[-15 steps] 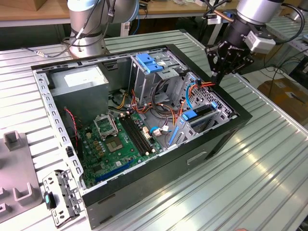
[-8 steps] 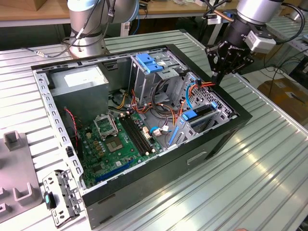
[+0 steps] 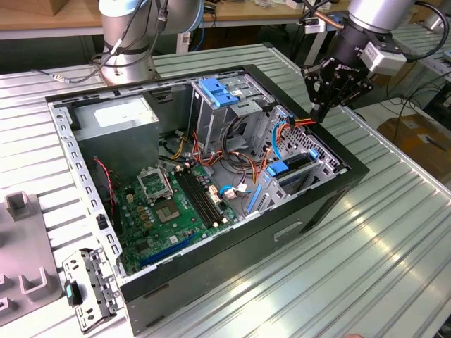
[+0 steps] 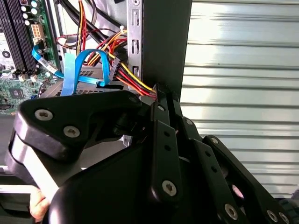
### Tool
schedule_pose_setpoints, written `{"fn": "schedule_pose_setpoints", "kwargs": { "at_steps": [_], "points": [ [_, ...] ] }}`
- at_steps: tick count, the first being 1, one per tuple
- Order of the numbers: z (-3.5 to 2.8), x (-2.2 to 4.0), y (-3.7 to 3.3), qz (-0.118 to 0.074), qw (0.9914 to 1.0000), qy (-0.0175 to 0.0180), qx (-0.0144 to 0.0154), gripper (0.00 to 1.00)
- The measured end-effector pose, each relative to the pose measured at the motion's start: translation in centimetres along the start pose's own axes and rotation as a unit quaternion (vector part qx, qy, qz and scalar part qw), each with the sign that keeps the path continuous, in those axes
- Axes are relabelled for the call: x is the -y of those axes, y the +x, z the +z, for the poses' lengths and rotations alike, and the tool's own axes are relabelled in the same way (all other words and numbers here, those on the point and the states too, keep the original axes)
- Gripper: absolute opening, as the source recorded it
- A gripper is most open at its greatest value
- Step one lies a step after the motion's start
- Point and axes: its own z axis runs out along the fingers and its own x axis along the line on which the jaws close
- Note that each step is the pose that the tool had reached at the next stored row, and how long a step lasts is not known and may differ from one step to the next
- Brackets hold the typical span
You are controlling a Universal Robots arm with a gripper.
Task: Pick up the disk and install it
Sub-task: 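Insert the first disk wire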
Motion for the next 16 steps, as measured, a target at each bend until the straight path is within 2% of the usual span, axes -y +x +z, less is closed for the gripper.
{"fn": "schedule_pose_setpoints", "kwargs": {
  "at_steps": [4, 10, 13, 16],
  "points": [
    [-0.01, -0.02, -0.04, 0.000, 1.00000, -0.0001, 0.0000, 0.17],
    [0.00, -0.27, -0.44, 0.002, 1.00000, 0.0000, 0.0000, 0.17],
    [0.00, -0.27, -0.45, 0.021, 0.99977, -0.0002, 0.0000, 0.17],
    [0.00, -0.32, -0.55, 0.029, 0.99959, -0.0002, 0.0000, 0.17]
  ]
}}
